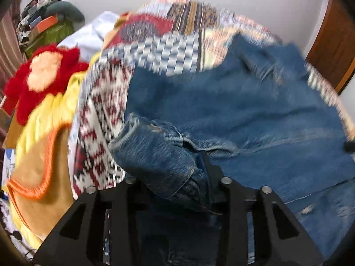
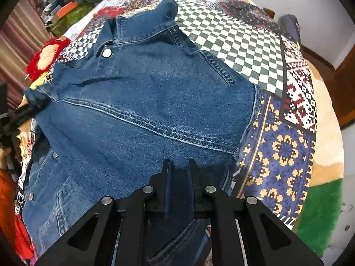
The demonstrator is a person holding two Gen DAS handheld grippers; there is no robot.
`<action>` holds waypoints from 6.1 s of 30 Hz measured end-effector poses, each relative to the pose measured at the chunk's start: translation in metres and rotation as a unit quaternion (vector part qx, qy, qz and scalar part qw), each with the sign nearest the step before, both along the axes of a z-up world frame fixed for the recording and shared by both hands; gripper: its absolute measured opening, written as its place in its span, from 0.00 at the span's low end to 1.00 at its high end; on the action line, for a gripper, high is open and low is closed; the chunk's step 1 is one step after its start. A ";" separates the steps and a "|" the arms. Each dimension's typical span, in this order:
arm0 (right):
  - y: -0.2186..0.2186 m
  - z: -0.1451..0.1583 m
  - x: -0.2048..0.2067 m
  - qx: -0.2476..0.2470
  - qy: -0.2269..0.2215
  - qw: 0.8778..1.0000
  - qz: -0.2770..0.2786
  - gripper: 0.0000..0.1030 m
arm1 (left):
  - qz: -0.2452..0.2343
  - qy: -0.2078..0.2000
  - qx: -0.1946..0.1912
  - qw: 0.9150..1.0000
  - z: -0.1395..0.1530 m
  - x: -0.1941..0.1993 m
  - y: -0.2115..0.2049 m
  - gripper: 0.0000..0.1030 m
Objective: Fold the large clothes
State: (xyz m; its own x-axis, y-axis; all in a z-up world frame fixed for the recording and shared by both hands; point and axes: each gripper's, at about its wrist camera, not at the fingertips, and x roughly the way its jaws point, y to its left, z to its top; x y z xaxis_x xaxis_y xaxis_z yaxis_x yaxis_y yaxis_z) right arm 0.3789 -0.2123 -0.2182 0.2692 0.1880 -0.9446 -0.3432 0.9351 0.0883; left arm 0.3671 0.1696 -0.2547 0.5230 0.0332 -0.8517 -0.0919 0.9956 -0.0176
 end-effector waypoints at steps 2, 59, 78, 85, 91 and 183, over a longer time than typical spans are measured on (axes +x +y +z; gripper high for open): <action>-0.004 -0.001 -0.003 0.000 -0.001 1.000 -0.003 0.09 | 0.004 0.010 0.024 1.000 -0.012 -0.005 -0.002 0.54; -0.075 -0.032 0.082 0.163 0.052 0.978 -0.117 0.56 | 0.018 0.064 -0.109 0.992 -0.019 0.094 0.065 0.46; -0.052 0.032 0.159 0.095 -0.082 0.988 -0.089 0.08 | 0.021 -0.043 -0.068 0.997 0.068 0.108 0.055 0.09; -0.033 0.026 0.211 0.069 -0.088 0.990 -0.082 0.09 | 0.038 -0.034 -0.058 0.997 0.058 0.141 0.073 0.09; -0.023 -0.015 0.217 0.015 -0.078 0.995 -0.062 0.09 | 0.045 -0.005 -0.052 0.998 0.018 0.157 0.078 0.13; -0.027 0.070 -0.119 0.202 -0.071 0.975 -0.052 0.12 | 0.092 -0.066 -0.165 0.980 0.044 -0.158 0.023 0.15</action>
State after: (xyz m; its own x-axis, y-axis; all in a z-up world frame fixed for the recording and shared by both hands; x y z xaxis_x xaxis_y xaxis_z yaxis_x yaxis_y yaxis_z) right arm 0.2597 -0.2390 -0.1479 0.4292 0.5024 -0.7506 -0.2845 0.8639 0.4155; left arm 0.2090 0.1928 -0.2105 0.6395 -0.1280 -0.7581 -0.2447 0.9009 -0.3585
